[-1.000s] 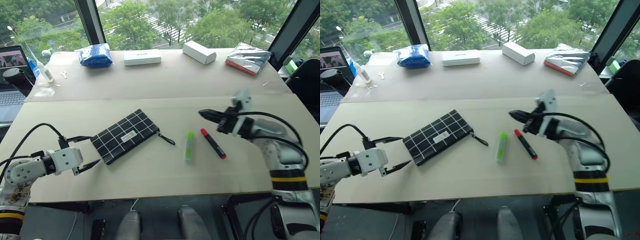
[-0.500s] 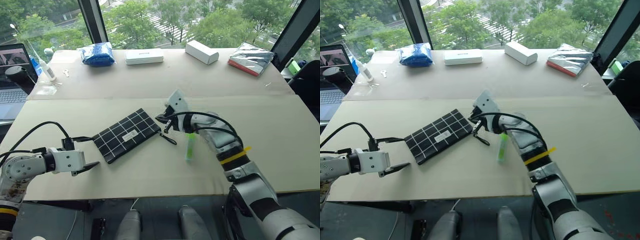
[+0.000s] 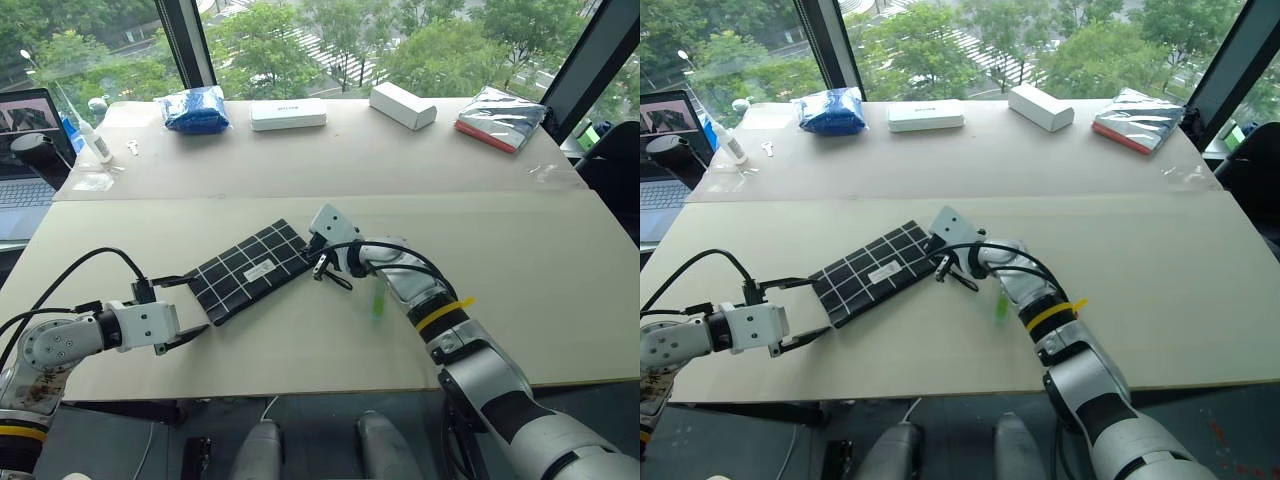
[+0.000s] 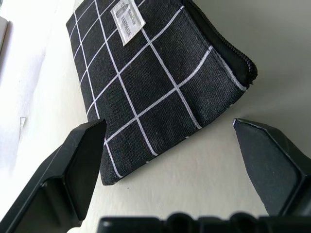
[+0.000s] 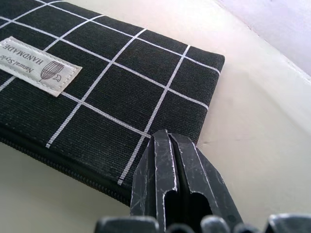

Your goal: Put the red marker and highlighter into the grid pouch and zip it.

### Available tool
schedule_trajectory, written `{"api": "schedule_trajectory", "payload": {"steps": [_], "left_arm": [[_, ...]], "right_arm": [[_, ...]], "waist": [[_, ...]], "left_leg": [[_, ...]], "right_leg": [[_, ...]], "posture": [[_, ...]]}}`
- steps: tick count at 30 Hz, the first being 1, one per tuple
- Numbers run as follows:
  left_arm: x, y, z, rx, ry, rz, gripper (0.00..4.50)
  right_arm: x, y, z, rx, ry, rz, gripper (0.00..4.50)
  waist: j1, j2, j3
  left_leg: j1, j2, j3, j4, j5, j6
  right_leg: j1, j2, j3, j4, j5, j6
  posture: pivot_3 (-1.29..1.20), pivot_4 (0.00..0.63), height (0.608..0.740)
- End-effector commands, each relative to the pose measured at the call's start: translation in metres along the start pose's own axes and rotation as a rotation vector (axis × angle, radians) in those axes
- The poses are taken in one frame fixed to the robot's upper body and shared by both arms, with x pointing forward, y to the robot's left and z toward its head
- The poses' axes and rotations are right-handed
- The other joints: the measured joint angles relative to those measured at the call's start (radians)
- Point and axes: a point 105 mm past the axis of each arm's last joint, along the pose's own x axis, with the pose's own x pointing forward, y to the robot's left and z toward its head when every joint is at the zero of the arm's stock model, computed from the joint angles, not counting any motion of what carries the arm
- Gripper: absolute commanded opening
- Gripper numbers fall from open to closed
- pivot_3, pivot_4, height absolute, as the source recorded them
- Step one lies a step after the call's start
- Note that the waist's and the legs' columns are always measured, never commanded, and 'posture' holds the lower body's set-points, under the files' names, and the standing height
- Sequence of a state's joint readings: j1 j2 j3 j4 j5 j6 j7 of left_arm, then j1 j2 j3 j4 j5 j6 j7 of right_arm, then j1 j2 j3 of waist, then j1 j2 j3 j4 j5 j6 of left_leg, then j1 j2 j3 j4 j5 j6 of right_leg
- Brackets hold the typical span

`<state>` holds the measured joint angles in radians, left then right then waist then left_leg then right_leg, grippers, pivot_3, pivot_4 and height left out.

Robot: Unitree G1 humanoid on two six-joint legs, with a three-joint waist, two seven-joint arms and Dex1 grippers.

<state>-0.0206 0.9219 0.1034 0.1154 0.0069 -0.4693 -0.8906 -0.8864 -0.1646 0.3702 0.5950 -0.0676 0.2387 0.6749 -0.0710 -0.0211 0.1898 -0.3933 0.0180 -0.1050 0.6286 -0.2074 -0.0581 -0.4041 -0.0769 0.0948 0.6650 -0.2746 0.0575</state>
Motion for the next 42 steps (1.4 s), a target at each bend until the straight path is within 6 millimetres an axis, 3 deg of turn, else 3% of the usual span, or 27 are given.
{"api": "schedule_trajectory", "payload": {"steps": [1, 16, 20, 28, 29, 34, 39, 42], "left_arm": [[0.010, -0.003, 0.010, 0.016, -0.015, -0.010, 4.50], [0.021, 0.004, 0.010, 0.078, -0.029, 0.018, 4.50], [0.030, 0.006, 0.021, 0.095, -0.080, 0.022, 3.43], [0.037, -0.004, 0.023, 0.075, -0.100, -0.008, 0.26], [0.037, -0.004, 0.023, 0.074, -0.101, -0.008, 0.05], [0.039, -0.003, 0.026, 0.070, -0.116, -0.007, 0.05], [0.040, -0.003, 0.028, 0.015, -0.131, 0.017, 0.00], [0.039, -0.007, 0.028, -0.030, -0.145, 0.017, 0.00]], "right_arm": [[0.001, 0.008, -0.012, -0.051, 0.044, 0.039, 0.07], [0.000, 0.008, -0.012, -0.047, 0.038, 0.039, 0.07], [-0.001, 0.007, -0.013, -0.041, 0.040, 0.036, 0.00], [-0.002, 0.005, -0.015, -0.035, 0.045, 0.033, 0.00], [-0.002, 0.005, -0.015, -0.034, 0.046, 0.032, 0.00], [-0.003, 0.006, -0.017, -0.034, 0.046, 0.039, 0.00], [-0.008, 0.005, -0.003, 0.043, -0.033, 0.062, 1.51], [-0.019, -0.003, 0.018, 0.231, -0.140, 0.099, 2.55]], "waist": [[0.000, 0.000, 0.000], [0.002, 0.000, -0.001], [0.002, 0.000, -0.001], [0.001, 0.000, -0.001], [0.001, 0.000, -0.001], [0.002, 0.000, -0.001], [0.004, 0.000, -0.001], [0.002, 0.000, -0.001]], "left_leg": [[0.000, 0.000, 0.000, 0.000, 0.000, 0.000], [0.002, 0.000, 0.000, 0.000, 0.000, 0.000], [0.002, 0.000, 0.000, 0.000, 0.000, 0.000], [0.002, 0.000, 0.000, 0.000, 0.000, 0.000], [0.002, 0.000, 0.000, 0.000, 0.000, 0.000], [0.002, 0.000, 0.000, 0.000, 0.000, 0.000], [0.002, 0.000, 0.000, 0.000, 0.000, 0.000], [0.002, 0.000, 0.000, 0.000, 0.000, 0.000]], "right_leg": [[0.000, 0.000, 0.000, 0.000, 0.000, 0.000], [0.002, 0.000, 0.000, 0.000, 0.000, 0.000], [0.002, 0.000, 0.000, 0.000, 0.000, 0.000], [0.002, 0.000, 0.000, 0.000, 0.000, 0.000], [0.002, 0.000, 0.000, 0.000, 0.000, 0.000], [0.002, 0.000, 0.000, 0.000, 0.000, 0.000], [0.002, 0.000, 0.000, 0.000, 0.000, 0.000], [0.002, 0.000, 0.000, 0.000, 0.000, 0.000]], "posture": [[0.00, 0.150, 0.740], [0.00, 0.150, 0.740], [0.00, 0.150, 0.740], [0.00, 0.150, 0.740], [0.00, 0.150, 0.740], [0.00, 0.150, 0.740], [0.00, 0.150, 0.740], [0.00, 0.150, 0.740]]}}
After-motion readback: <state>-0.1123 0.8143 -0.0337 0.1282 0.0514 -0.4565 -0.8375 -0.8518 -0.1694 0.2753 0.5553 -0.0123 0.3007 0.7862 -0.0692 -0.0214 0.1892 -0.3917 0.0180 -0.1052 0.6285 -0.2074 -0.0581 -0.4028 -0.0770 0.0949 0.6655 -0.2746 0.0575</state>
